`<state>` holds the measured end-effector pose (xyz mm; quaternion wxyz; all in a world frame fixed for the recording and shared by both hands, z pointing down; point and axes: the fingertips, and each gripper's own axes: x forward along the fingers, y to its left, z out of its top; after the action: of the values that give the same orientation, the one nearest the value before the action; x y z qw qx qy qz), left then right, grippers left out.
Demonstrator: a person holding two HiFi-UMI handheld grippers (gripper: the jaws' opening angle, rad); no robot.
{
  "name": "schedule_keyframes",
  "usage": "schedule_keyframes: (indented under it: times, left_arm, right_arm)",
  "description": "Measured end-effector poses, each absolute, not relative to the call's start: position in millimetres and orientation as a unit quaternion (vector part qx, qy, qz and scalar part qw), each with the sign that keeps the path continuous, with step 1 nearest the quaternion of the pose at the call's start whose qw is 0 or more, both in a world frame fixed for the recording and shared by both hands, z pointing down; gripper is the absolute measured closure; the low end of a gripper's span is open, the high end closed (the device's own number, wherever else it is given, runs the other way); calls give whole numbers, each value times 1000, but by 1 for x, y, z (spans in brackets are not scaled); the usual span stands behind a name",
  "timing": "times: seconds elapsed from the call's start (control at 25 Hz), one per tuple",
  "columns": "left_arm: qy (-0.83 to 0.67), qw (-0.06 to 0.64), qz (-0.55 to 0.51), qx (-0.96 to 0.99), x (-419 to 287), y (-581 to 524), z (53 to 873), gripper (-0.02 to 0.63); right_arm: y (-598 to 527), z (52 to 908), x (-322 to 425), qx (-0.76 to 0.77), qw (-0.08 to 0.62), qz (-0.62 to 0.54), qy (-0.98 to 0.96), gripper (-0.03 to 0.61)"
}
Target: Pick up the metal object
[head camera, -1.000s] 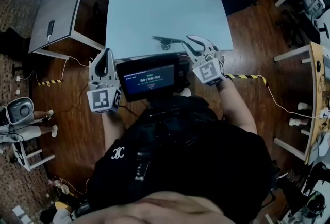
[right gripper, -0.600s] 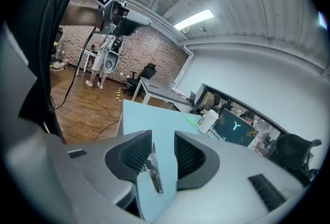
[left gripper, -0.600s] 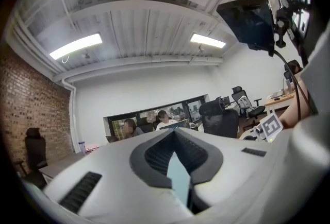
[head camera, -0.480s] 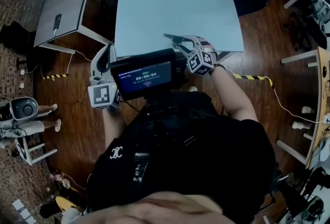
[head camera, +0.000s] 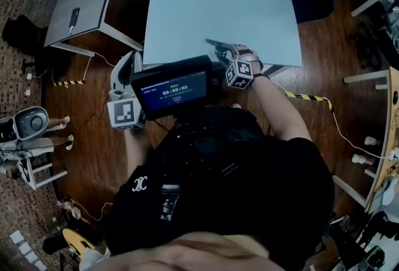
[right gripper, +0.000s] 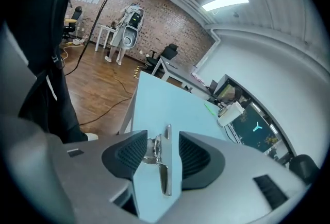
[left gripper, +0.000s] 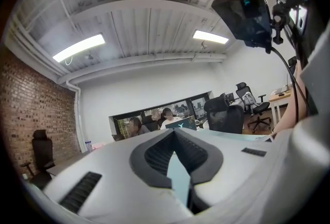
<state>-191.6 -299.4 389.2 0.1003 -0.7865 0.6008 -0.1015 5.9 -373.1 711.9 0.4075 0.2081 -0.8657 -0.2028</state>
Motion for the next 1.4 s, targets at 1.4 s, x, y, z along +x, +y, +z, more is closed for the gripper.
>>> schedule_keyframes:
  times: [1.4]
  left_arm:
    - [604,93,-103,-784,-216,-296,436,604]
  right_arm:
    - [-417,743,17,227,479,-162,-832,591]
